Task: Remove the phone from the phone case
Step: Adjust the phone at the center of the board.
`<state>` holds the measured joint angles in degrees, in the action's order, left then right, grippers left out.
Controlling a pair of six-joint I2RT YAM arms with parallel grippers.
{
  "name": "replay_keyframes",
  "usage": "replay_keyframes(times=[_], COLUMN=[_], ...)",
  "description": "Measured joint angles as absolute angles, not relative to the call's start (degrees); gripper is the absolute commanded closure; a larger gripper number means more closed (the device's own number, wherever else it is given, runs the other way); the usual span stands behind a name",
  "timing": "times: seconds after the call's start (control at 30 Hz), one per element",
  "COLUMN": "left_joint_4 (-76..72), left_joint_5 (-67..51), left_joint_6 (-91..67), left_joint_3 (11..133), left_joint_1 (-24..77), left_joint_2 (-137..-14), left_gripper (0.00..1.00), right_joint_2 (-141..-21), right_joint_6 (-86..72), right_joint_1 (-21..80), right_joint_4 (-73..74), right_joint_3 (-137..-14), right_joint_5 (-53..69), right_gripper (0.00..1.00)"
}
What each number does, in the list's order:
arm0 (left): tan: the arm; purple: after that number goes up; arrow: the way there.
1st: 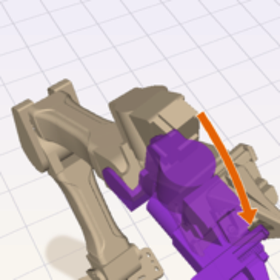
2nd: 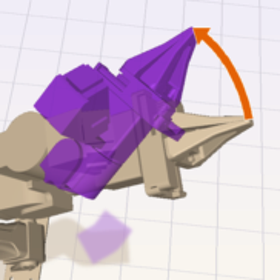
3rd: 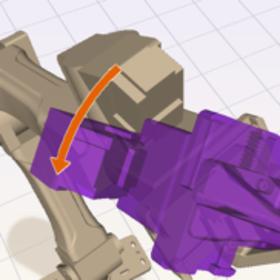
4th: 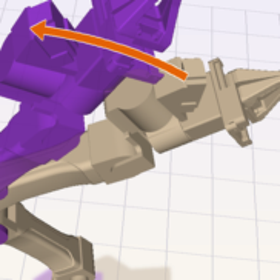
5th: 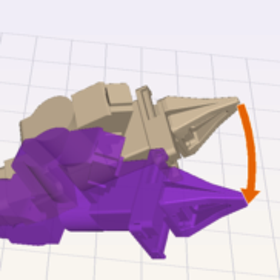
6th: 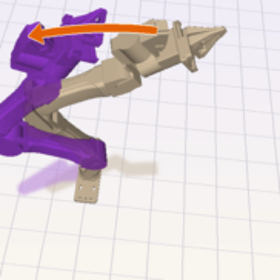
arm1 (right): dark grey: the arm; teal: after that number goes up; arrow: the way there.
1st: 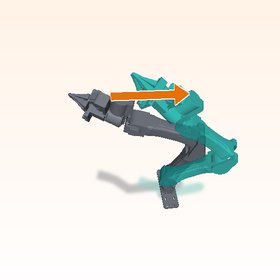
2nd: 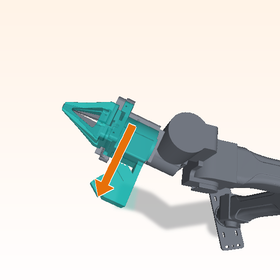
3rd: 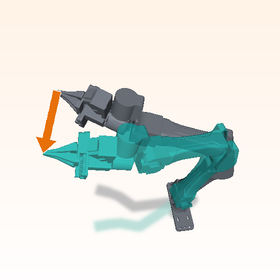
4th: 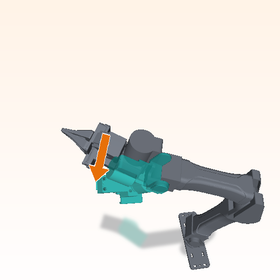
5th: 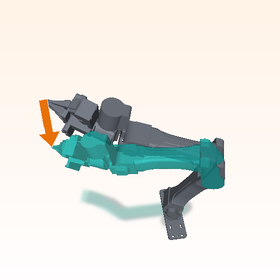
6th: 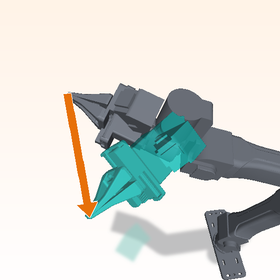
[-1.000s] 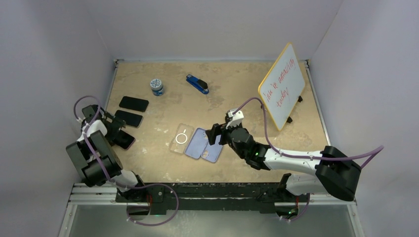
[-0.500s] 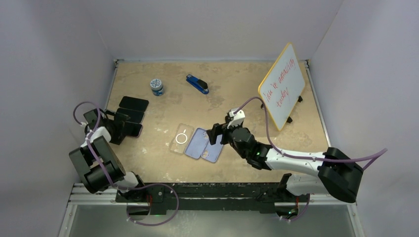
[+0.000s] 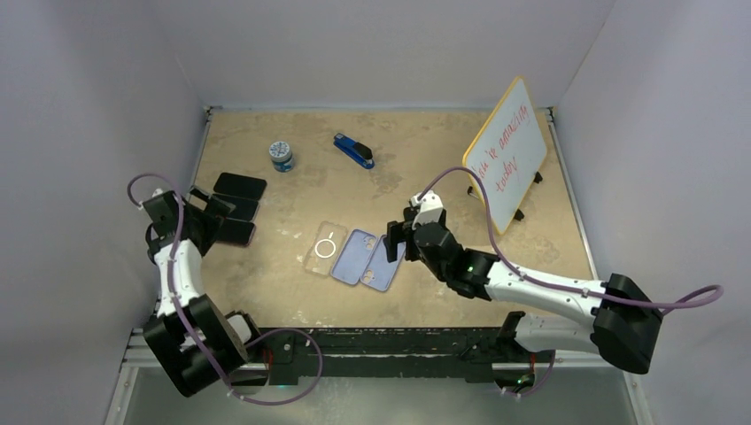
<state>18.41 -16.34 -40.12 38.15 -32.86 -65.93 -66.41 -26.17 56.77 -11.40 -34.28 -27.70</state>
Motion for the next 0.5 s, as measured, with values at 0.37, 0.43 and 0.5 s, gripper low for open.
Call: replay_keyframes(times=[0.37,0.43,0.5], left_joint_4=[23.4,24.0,25.0], left_joint_5=[-12.0,-10.9,-9.6], left_joint_6=[-27.1,-25.2,-23.4], left_joint_3=[44.7,44.8,44.8], left_joint_1=[-6.5,-1.3,2.7], left_joint_2=[-56.9,-54.9,-52.8], left_gripper=[0.0,0.0,0.0], right_joint_2=[-70.5,-72.3,-73.6], right_joint_6=[-27.6,-27.8,-28.1], right_joint_1=[49.9,49.1,48.4], right_joint_4=[6.3,8.4,10.1], right_joint_3=[-42.6,-44.4,-45.8], right_joint_5=[-28.7,-28.5,-28.1], right_gripper=[0.01,0.01,0.01])
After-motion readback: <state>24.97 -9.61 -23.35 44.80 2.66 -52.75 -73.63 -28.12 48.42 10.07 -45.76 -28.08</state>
